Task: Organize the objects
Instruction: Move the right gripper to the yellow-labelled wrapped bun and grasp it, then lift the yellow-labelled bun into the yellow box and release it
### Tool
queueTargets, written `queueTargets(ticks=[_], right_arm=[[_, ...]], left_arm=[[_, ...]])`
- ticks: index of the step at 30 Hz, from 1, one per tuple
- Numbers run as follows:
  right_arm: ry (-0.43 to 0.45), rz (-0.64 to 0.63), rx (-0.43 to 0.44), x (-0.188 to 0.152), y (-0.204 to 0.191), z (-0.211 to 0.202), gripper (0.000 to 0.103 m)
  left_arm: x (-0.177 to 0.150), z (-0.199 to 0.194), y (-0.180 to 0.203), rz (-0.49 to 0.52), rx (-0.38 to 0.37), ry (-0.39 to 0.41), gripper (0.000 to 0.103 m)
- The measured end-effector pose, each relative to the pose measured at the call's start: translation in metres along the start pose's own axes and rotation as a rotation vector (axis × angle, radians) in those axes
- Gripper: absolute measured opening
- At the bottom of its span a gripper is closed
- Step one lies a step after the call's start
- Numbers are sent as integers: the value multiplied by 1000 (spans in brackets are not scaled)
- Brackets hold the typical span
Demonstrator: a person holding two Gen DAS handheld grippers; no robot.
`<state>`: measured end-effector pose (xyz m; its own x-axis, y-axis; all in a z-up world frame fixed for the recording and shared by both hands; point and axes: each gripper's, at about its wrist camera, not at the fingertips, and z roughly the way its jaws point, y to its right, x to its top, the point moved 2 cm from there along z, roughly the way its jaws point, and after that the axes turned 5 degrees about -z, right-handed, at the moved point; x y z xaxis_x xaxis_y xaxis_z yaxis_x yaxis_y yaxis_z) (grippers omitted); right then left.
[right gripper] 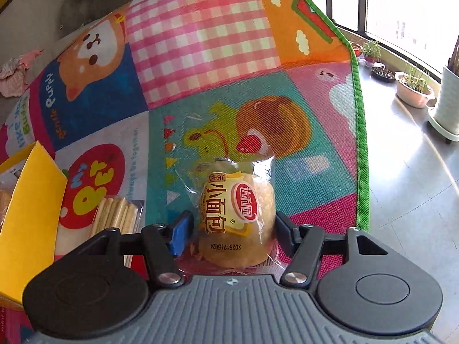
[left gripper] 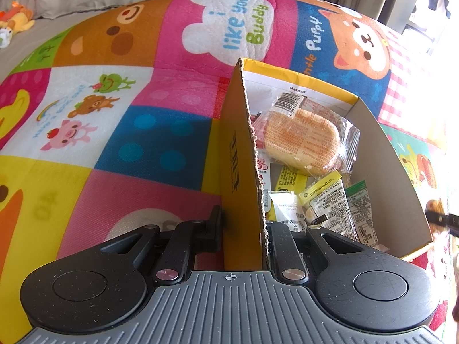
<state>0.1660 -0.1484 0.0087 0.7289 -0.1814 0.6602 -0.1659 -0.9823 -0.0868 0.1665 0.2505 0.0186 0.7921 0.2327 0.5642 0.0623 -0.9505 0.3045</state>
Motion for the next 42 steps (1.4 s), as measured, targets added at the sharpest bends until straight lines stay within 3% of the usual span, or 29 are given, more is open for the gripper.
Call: queueTargets(ticks=[12, 20, 23, 26, 42], right_arm=[[-57, -176, 139, -69, -45, -61, 60], [-77, -217, 218, -99, -73, -86, 64], [-75, -236, 228, -103, -82, -88, 73], [-73, -247, 227, -105, -86, -88, 76], [-50, -281, 195, -109, -90, -88, 77]], left_arm=[[0, 0, -1, -2, -2, 1, 17], [0, 0, -1, -3, -2, 1, 17], [0, 0, -1, -3, -2, 2, 17], [0, -1, -1, -5, -3, 3, 17], [0, -1, -1, -5, -3, 3, 17]])
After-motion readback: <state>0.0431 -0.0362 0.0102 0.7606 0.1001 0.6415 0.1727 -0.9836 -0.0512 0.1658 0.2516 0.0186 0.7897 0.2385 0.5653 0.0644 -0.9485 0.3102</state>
